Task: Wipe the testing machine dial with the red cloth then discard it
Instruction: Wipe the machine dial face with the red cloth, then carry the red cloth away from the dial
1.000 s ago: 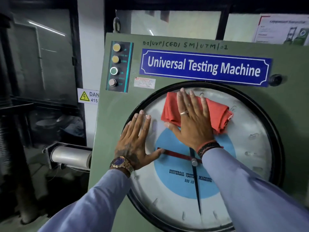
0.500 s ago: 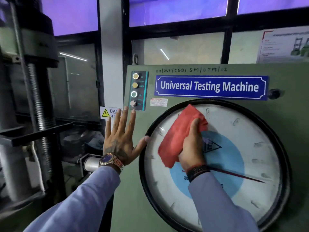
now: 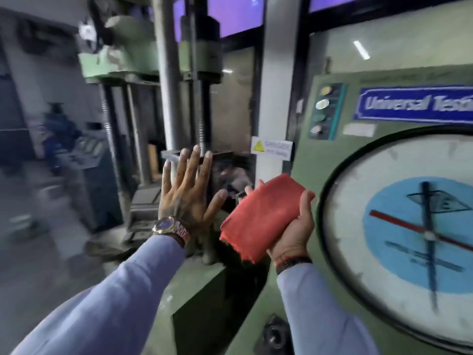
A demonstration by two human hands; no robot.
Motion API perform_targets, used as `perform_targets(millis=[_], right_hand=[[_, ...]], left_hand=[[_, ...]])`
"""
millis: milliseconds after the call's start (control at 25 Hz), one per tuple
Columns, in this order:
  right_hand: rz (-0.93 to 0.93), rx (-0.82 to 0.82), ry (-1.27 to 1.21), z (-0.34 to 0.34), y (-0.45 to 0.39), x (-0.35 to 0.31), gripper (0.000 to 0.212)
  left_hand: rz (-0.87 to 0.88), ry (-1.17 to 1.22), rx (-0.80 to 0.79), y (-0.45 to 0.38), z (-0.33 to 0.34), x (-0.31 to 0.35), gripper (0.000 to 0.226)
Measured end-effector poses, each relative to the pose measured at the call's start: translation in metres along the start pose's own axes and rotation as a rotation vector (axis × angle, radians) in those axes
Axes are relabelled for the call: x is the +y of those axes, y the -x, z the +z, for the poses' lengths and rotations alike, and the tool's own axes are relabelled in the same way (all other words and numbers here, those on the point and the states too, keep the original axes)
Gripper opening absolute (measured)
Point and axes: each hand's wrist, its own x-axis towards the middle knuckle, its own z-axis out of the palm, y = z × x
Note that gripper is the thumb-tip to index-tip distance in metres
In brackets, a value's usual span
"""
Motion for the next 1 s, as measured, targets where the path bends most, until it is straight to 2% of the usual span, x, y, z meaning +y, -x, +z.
perform_targets(millis=[160, 320, 440, 560, 760, 1000], right_hand=[[0.254, -0.029, 0.008, 0.016, 0.033, 0.131, 0.088], [0.494, -0.046, -0.016, 0.015, 0.083, 0.258, 0.093], [0.589, -0.016, -0.016, -0.003, 0.115, 0.336, 0.089], [0.606, 0.041, 0.013, -0.031, 0.141, 0.406, 0.087], [0.638, 0.147, 0.093, -0.097, 0.181, 0.484, 0.082], [0.694, 0.2, 0.159, -0.166, 0.199, 0.522, 0.081]], left_hand=[[-0.13, -0.216, -0.075, 0.099, -0.046, -0.114, 0.088], [-0.219, -0.346, -0.204, 0.225, -0.075, -0.212, 0.089], [-0.269, -0.388, -0.303, 0.306, -0.079, -0.261, 0.089], [-0.295, -0.383, -0.365, 0.369, -0.064, -0.301, 0.089], [-0.27, -0.271, -0.446, 0.466, -0.015, -0.332, 0.087], [-0.35, -0.188, -0.526, 0.538, 0.034, -0.342, 0.087]])
